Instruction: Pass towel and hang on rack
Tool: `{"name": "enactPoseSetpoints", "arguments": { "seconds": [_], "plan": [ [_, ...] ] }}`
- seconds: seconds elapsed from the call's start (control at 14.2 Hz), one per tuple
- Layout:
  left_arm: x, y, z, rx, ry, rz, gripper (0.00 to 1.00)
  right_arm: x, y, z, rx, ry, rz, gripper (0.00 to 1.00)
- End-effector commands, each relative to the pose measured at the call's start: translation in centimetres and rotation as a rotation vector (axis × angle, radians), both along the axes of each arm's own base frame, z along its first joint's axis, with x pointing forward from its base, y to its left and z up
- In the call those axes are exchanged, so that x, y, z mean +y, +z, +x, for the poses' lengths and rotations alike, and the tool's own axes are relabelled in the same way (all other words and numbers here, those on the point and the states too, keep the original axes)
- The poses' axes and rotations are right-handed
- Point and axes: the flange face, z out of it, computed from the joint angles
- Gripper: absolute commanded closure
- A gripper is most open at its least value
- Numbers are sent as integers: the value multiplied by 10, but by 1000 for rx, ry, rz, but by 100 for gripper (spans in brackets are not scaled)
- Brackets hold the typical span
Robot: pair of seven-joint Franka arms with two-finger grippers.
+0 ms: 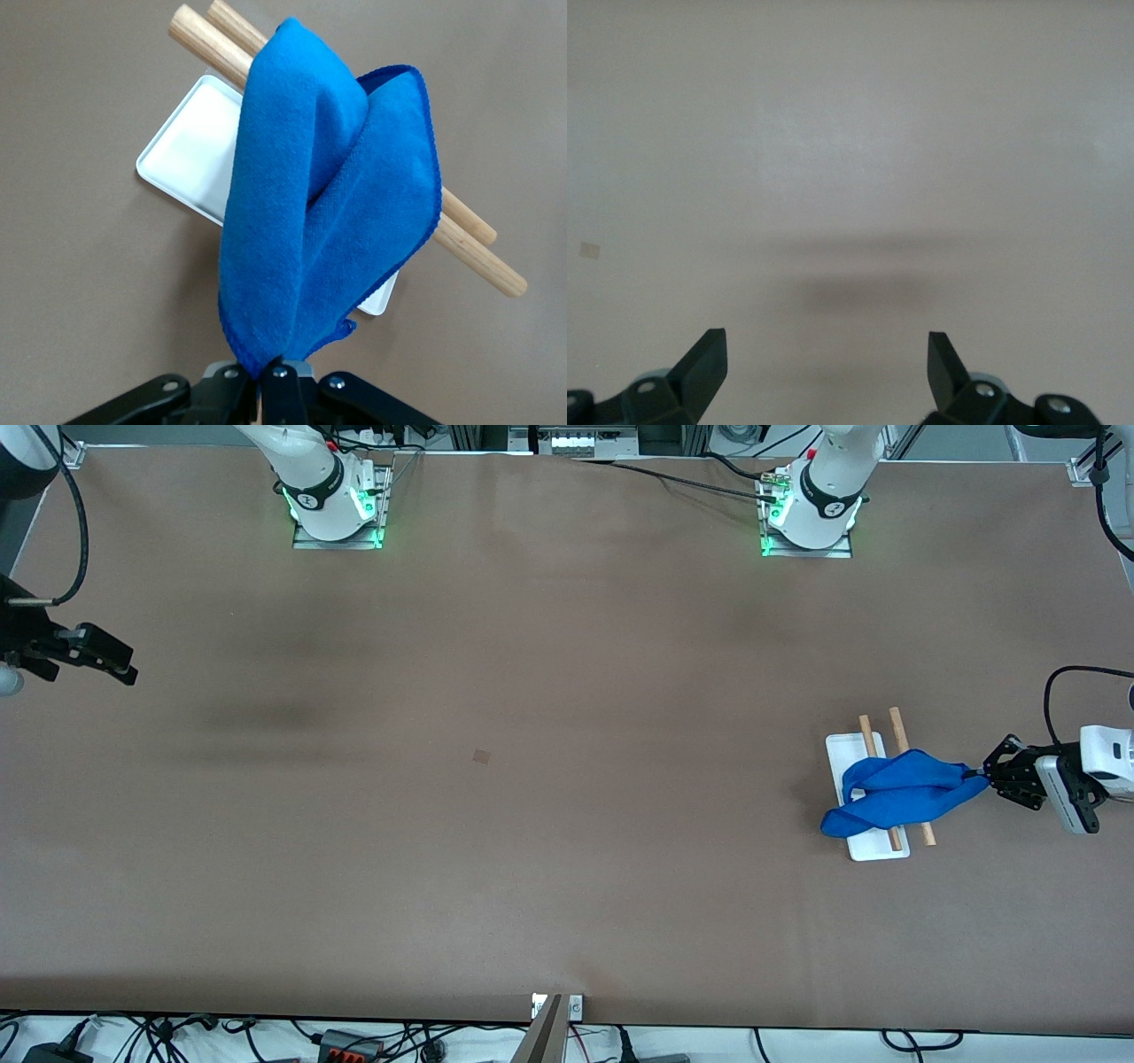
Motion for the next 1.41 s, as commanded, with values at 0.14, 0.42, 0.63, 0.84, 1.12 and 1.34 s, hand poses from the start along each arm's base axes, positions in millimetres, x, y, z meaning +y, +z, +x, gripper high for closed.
{"name": "enactPoseSetpoints", "arguments": {
  "seconds": [0.14, 0.42, 0.63, 0.84, 1.12, 1.34],
  "plan": [
    [5, 1, 4, -2, -4, 15, 3, 4, 7, 5, -27, 23, 4, 0],
    [6, 11, 5, -7, -8, 20, 0, 6, 10, 3, -32, 29, 4, 0],
    [7, 35, 12, -11, -24, 18, 0, 5, 8, 0, -1, 29, 5, 0],
    [12, 70, 19, 11, -61, 80, 0, 0, 7, -1, 5, 20, 4, 0],
    [-21, 132, 36, 127, 33, 174, 0, 9, 5, 2, 0, 24, 7, 0],
    [-70, 174, 44, 248, 137, 263, 0, 6, 10, -2, -1, 31, 6, 0]
  ]
}}
